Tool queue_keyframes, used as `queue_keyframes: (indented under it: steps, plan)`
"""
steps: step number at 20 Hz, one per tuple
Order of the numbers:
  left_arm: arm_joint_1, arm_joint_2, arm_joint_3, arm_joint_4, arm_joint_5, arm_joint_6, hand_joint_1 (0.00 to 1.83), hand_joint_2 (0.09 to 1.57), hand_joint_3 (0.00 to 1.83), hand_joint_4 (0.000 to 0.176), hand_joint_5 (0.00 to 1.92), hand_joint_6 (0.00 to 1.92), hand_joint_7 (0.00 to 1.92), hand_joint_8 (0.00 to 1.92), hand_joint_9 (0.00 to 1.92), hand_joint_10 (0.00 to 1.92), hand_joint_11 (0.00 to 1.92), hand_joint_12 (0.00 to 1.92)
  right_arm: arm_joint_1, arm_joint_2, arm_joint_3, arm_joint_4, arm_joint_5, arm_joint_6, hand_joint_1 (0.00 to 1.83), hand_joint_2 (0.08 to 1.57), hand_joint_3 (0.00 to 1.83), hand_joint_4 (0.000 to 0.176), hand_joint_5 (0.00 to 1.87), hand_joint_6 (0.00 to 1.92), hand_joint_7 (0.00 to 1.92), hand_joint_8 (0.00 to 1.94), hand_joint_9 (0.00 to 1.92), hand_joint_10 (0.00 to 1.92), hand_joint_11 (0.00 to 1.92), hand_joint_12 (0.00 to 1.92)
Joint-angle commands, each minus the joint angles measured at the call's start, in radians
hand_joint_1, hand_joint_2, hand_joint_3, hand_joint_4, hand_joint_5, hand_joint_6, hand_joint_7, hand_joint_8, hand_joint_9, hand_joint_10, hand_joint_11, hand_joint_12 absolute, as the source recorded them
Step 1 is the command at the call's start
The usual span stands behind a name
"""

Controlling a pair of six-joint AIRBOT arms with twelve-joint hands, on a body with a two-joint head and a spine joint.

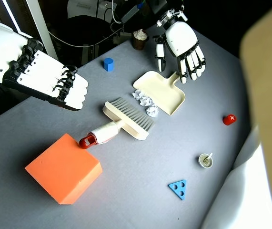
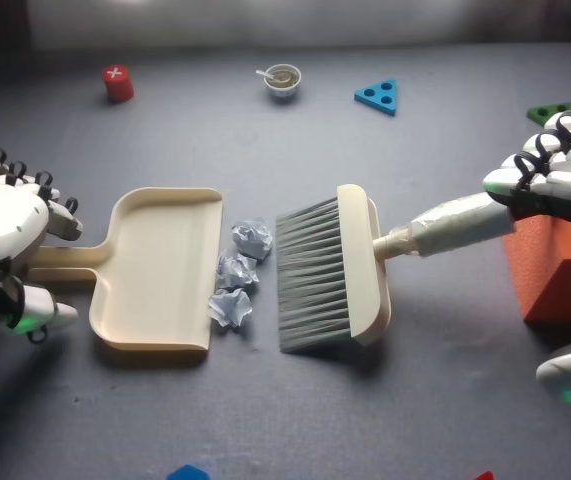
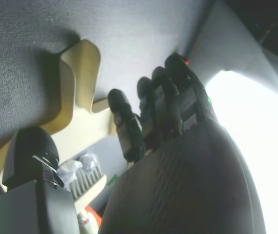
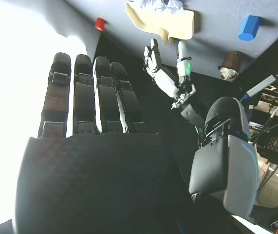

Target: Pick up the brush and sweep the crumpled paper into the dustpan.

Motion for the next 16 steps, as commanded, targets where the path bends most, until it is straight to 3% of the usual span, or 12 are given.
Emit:
queue_keyframes:
  steps: [1, 4, 5, 6, 10, 11, 12, 13, 14, 16]
  plan:
    - [0.000, -0.007, 0.010, 0.042, -0.101, -0.006, 0.71, 1.05, 0.00, 0.077, 0.56, 0.00, 0.33, 0.00, 0.24, 0.01, 0.00, 0.67, 0.006, 0.011, 0.002, -0.011, -0.099, -0.004, 0.01, 1.00, 0.01, 0.000, 0.12, 0.00, 0.15, 0.00, 0.15, 0.00, 0.14, 0.01]
    - [0.006, -0.024, 0.023, 0.049, -0.101, -0.010, 0.73, 1.05, 0.00, 0.072, 0.56, 0.00, 0.31, 0.00, 0.23, 0.00, 0.00, 0.63, 0.006, 0.011, 0.002, -0.011, -0.100, -0.004, 0.01, 1.00, 0.01, 0.000, 0.13, 0.00, 0.16, 0.00, 0.16, 0.00, 0.15, 0.01]
    - [0.006, -0.031, 0.028, 0.052, -0.100, -0.010, 0.72, 1.06, 0.00, 0.078, 0.56, 0.00, 0.31, 0.00, 0.22, 0.00, 0.00, 0.62, 0.006, 0.011, 0.002, -0.011, -0.100, -0.004, 0.04, 1.01, 0.01, 0.000, 0.10, 0.00, 0.14, 0.00, 0.14, 0.00, 0.14, 0.01]
    - [0.006, -0.038, 0.033, 0.054, -0.097, -0.010, 0.74, 1.05, 0.00, 0.060, 0.58, 0.01, 0.32, 0.01, 0.23, 0.00, 0.00, 0.65, 0.006, 0.011, 0.002, -0.011, -0.101, -0.004, 0.04, 1.01, 0.00, 0.000, 0.12, 0.01, 0.15, 0.01, 0.15, 0.01, 0.15, 0.01]
    - [0.006, -0.067, 0.049, 0.054, -0.106, -0.010, 0.75, 1.10, 0.01, 0.040, 0.68, 0.02, 0.32, 0.00, 0.22, 0.00, 0.00, 0.60, 0.006, 0.011, 0.003, -0.011, -0.102, -0.004, 0.06, 1.01, 0.00, 0.000, 0.15, 0.01, 0.18, 0.01, 0.17, 0.01, 0.16, 0.01]
    - [0.006, -0.072, 0.050, 0.053, -0.106, -0.009, 0.86, 1.09, 0.00, 0.008, 0.78, 0.03, 0.34, 0.01, 0.26, 0.01, 0.00, 0.65, 0.006, 0.011, 0.003, -0.011, -0.102, -0.004, 0.08, 1.01, 0.00, 0.000, 0.16, 0.01, 0.19, 0.01, 0.19, 0.01, 0.17, 0.02]
    - [0.006, -0.077, 0.051, 0.049, -0.106, -0.004, 0.93, 1.12, 0.00, 0.000, 0.86, 0.03, 0.36, 0.00, 0.28, 0.01, 0.00, 0.68, 0.006, 0.011, 0.003, -0.011, -0.102, -0.004, 0.07, 1.01, 0.00, 0.000, 0.15, 0.01, 0.18, 0.01, 0.18, 0.01, 0.16, 0.01]
    - [0.006, -0.079, 0.051, 0.046, -0.106, 0.004, 1.07, 1.12, 0.00, 0.000, 0.95, 0.78, 0.42, 0.02, 0.38, 0.00, 0.00, 0.83, 0.006, 0.011, 0.003, -0.011, -0.102, -0.004, 0.07, 1.01, 0.00, 0.000, 0.15, 0.01, 0.18, 0.01, 0.18, 0.01, 0.17, 0.01]
    - [0.006, -0.080, 0.052, 0.042, -0.106, 0.008, 1.10, 1.13, 0.00, 0.000, 0.96, 0.97, 0.44, 0.01, 0.41, 0.00, 0.01, 0.88, 0.006, 0.011, 0.003, -0.011, -0.102, -0.004, 0.07, 1.01, 0.00, 0.000, 0.15, 0.01, 0.18, 0.00, 0.18, 0.01, 0.17, 0.02]
    - [0.004, -0.081, 0.053, 0.037, -0.108, 0.015, 1.12, 1.13, 0.00, 0.000, 0.96, 1.01, 0.40, 0.00, 0.36, 0.00, 0.00, 0.90, 0.006, 0.011, 0.003, -0.011, -0.102, -0.004, 0.05, 1.02, 0.00, 0.000, 0.13, 0.00, 0.17, 0.00, 0.17, 0.00, 0.16, 0.01]
